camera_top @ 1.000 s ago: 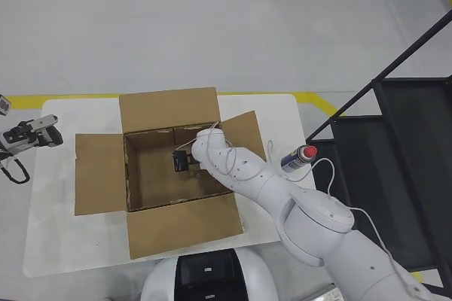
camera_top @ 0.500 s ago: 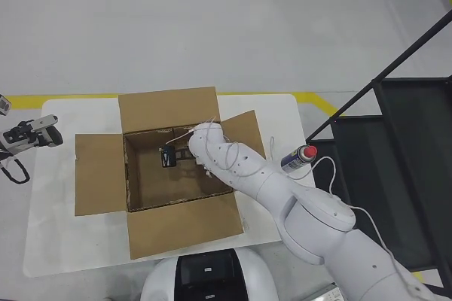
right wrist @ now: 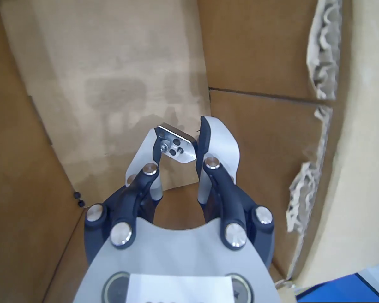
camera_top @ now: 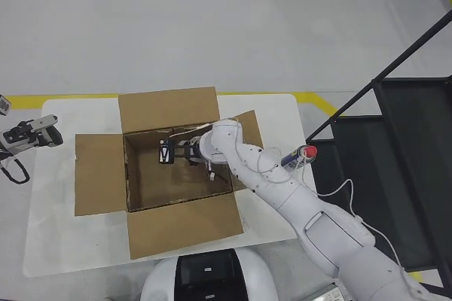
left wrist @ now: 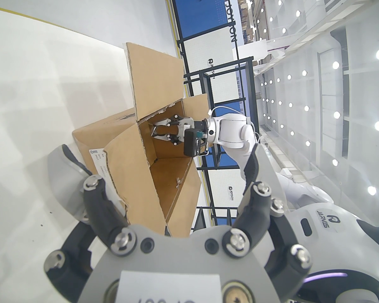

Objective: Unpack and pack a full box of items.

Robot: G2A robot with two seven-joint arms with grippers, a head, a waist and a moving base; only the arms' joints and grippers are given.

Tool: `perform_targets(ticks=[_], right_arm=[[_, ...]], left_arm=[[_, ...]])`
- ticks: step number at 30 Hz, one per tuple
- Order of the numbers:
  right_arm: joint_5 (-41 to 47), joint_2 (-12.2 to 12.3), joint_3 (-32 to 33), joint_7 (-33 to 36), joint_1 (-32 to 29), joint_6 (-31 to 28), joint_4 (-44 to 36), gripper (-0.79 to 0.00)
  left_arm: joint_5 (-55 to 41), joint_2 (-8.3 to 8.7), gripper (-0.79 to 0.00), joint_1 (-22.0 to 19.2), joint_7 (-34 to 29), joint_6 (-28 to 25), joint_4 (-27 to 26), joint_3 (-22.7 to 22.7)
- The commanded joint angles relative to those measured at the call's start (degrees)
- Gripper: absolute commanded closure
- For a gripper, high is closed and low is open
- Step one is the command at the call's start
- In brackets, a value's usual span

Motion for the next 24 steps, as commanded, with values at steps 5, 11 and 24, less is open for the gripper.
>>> perform_targets(ticks=[5,11,24], right_arm=[[-1.4,2.1,3.0,3.6,-6.2,-1.5,-6.2,0.0],[-1.7,1.4,0.8,2.9,-6.1,2.0,-2.7,0.0],[0.1,-2.1,-4.0,-1.8,-0.2,8.8,9.6,-0.046]], left_arm=[[0.0,0.0,-0.785,0.0,0.0,0.0,0.0,0.0],[0.0,0.0,-0.785,0.0,0.0,0.0,0.0,0.0],[0.0,0.0,-0.785,0.0,0.0,0.0,0.0,0.0]])
